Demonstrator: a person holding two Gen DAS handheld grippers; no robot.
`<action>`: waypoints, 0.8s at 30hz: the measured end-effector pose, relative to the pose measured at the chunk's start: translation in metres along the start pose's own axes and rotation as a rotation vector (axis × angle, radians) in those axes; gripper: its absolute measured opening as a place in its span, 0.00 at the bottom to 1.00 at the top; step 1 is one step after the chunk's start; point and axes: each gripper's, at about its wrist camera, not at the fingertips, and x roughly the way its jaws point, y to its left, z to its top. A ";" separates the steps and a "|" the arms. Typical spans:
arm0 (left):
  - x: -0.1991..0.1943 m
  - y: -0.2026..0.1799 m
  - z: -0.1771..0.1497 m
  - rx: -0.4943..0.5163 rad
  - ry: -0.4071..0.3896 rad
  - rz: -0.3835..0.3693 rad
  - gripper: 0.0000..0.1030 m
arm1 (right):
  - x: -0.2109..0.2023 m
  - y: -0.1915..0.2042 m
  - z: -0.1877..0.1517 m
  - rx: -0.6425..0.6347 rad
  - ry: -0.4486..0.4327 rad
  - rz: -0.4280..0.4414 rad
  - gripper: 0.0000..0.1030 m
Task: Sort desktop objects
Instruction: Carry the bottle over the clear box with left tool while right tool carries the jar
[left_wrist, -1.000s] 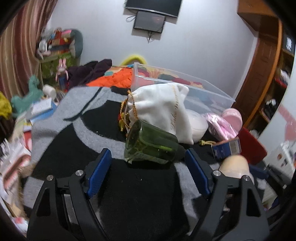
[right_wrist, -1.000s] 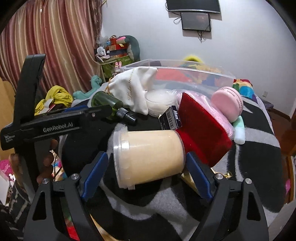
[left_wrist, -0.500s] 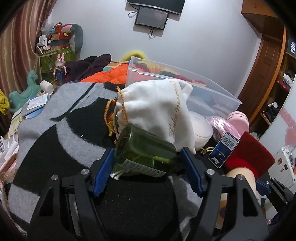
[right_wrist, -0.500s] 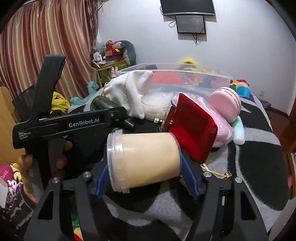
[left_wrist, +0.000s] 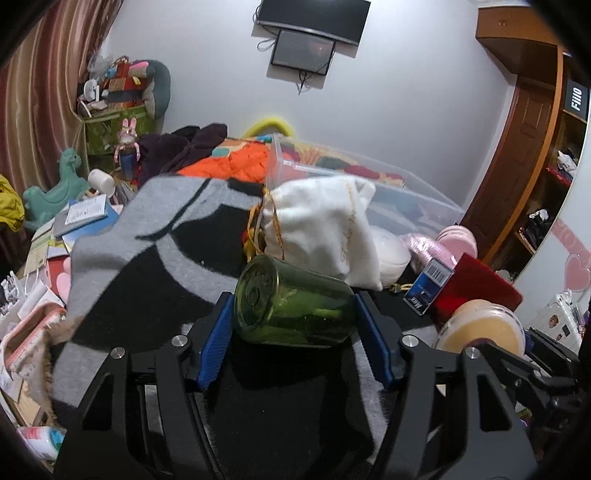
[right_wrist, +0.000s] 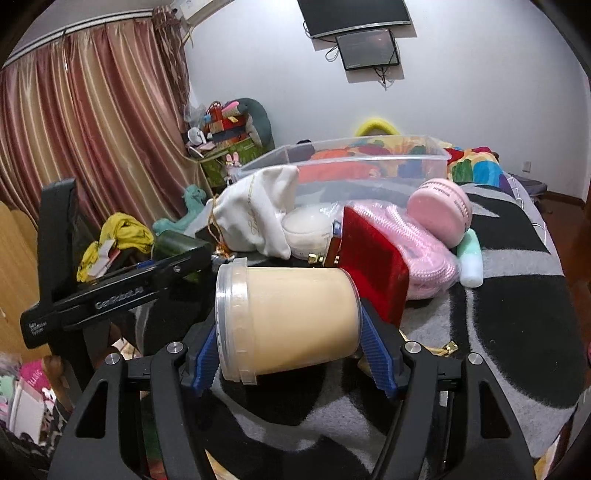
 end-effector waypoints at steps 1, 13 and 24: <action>-0.004 0.000 0.001 0.003 -0.013 0.002 0.62 | 0.000 0.001 0.002 0.002 -0.010 -0.008 0.62; -0.030 0.002 0.028 0.022 -0.089 -0.012 0.62 | -0.034 -0.003 0.046 -0.006 -0.113 -0.053 0.62; -0.012 0.006 0.073 0.043 -0.116 -0.010 0.62 | -0.026 -0.018 0.098 -0.002 -0.135 -0.120 0.62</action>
